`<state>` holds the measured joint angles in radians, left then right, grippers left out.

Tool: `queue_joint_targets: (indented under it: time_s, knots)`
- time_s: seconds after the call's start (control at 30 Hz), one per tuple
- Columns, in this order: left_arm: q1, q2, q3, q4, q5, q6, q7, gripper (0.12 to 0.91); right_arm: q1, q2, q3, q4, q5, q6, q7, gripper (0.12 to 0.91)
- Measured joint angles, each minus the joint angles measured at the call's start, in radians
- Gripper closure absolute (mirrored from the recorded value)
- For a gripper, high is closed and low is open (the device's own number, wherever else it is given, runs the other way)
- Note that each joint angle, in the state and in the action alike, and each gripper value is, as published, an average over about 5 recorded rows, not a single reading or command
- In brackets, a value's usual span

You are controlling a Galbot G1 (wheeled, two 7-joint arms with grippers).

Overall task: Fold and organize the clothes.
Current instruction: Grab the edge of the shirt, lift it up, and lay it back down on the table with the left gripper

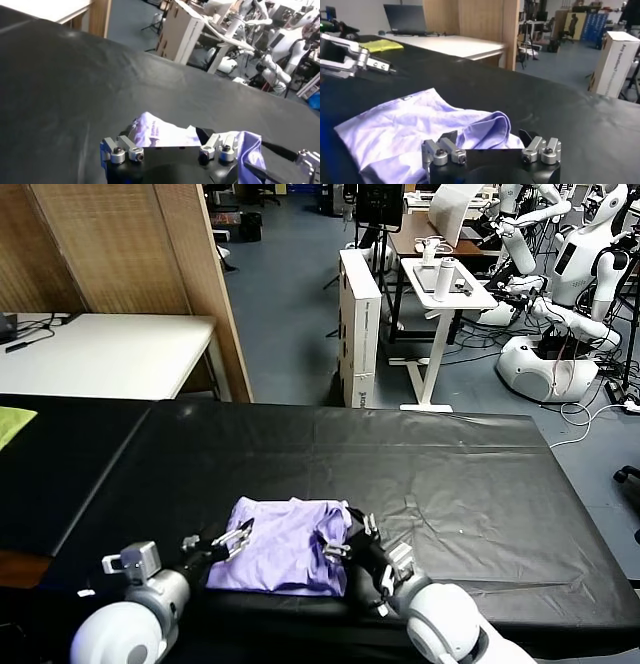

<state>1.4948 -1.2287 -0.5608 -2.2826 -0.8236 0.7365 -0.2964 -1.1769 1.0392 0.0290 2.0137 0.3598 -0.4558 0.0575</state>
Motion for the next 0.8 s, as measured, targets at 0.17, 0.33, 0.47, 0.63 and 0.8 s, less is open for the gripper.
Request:
queue_joint_targets:
  time_s: [0.17,0.33,0.47,0.63,0.8]
  knots:
    - [0.007,-0.009,0.002,0.002,0.009,0.000,0.001,0.123,-0.031,0.001,0.050,-0.001,-0.003,-0.023,0.023,0.118]
    - [0.010,-0.015,0.003,0.004,0.018,0.000,0.007,0.123,-0.062,-0.001,0.102,0.021,0.063,0.018,0.010,0.118]
    - [0.017,-0.013,-0.009,0.004,0.025,0.000,0.020,0.123,-0.083,-0.017,0.144,0.044,0.142,0.046,-0.012,0.118]
    - [0.021,-0.013,-0.015,0.001,0.030,0.000,0.027,0.123,-0.079,-0.024,0.157,0.051,0.216,0.046,0.002,0.118]
    - [0.027,-0.017,-0.015,0.001,0.038,0.000,0.028,0.124,-0.043,0.005,0.122,0.022,0.220,0.033,0.017,0.118]
